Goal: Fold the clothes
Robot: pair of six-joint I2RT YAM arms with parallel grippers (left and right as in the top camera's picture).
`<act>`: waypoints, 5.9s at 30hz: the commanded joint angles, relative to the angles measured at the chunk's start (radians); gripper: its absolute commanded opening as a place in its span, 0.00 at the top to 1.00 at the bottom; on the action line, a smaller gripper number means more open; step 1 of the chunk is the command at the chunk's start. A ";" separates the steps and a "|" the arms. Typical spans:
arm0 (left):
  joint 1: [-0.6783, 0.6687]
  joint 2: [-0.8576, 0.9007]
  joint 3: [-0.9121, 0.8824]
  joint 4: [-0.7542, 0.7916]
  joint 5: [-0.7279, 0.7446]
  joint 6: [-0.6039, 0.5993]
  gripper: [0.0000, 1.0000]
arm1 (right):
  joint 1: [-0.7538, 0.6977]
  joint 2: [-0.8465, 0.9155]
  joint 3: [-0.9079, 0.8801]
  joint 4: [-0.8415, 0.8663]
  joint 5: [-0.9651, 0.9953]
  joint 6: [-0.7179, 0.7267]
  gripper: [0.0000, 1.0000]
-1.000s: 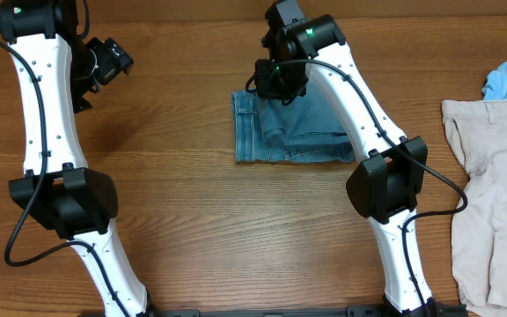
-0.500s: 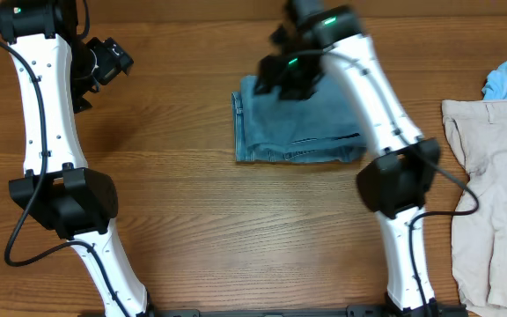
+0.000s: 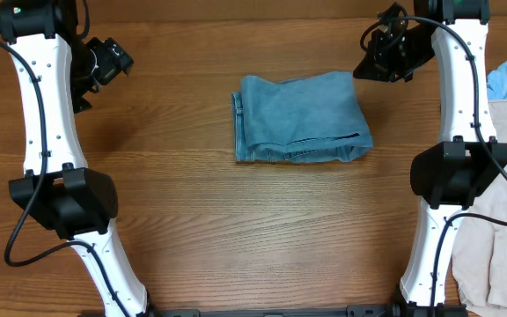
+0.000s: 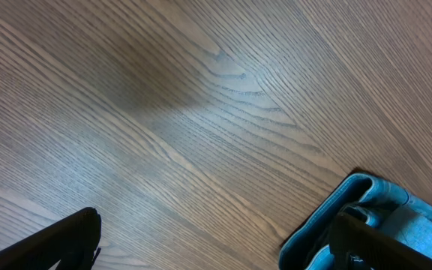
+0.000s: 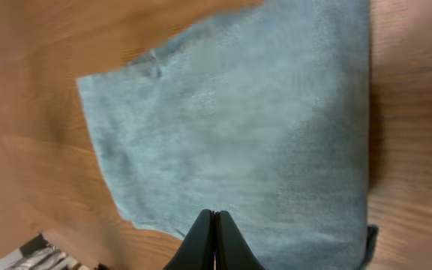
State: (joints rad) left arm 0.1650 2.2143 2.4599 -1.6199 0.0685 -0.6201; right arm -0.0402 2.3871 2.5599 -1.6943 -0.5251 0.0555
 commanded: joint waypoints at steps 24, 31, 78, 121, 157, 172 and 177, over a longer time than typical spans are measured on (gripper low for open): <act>-0.002 -0.009 0.009 0.001 0.003 0.019 0.00 | -0.021 -0.042 -0.801 0.341 -0.041 -0.288 0.96; -0.002 -0.009 0.009 0.001 0.003 0.019 0.00 | -0.022 -0.042 -0.319 0.150 -0.098 -0.288 0.96; -0.002 -0.009 0.009 0.001 0.003 0.019 0.00 | -0.138 -0.492 -0.883 0.285 0.059 -0.010 0.96; -0.002 -0.009 0.009 0.001 0.003 0.019 0.00 | 0.190 -0.576 -1.214 0.993 -0.419 -0.021 0.96; -0.002 -0.009 0.009 0.001 0.003 0.019 0.00 | 0.386 -0.363 -0.968 1.406 -0.343 0.212 0.96; -0.002 -0.009 0.009 0.001 0.003 0.019 0.00 | 0.438 -0.002 -0.969 1.573 -0.138 0.233 0.96; -0.002 -0.009 0.009 0.001 0.003 0.019 0.00 | 0.418 -0.030 -0.874 1.577 -0.297 0.302 0.96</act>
State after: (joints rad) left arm 0.1650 2.2143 2.4599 -1.6199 0.0715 -0.6201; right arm 0.3859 2.3604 1.6096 -0.1165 -0.7357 0.3035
